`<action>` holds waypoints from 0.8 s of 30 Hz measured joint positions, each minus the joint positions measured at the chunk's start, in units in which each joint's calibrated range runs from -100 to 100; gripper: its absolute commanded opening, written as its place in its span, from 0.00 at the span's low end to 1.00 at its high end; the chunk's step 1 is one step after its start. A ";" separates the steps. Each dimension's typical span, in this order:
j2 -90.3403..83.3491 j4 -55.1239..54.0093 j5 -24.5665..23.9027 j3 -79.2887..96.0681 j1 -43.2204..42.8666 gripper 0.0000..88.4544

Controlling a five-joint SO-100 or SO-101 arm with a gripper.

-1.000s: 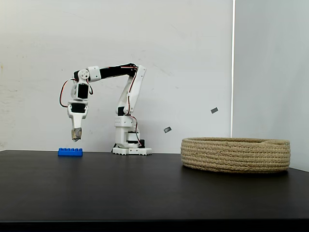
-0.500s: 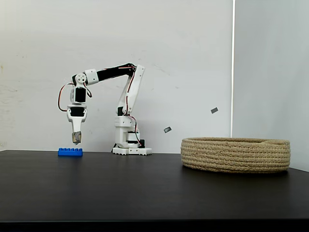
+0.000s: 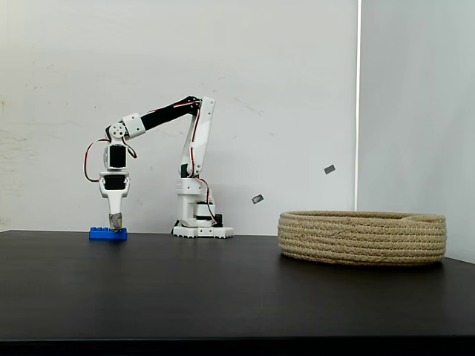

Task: Place the lego blocks in the tray

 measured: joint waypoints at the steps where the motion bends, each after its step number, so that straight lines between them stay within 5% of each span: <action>1: 0.17 -0.32 0.00 0.00 0.00 0.29; 13: 3.82 -2.11 0.00 0.00 0.00 0.18; 19: 5.00 -3.82 -0.63 -0.27 -1.06 0.01; 24: 5.09 -4.30 -1.86 -0.80 -2.28 0.00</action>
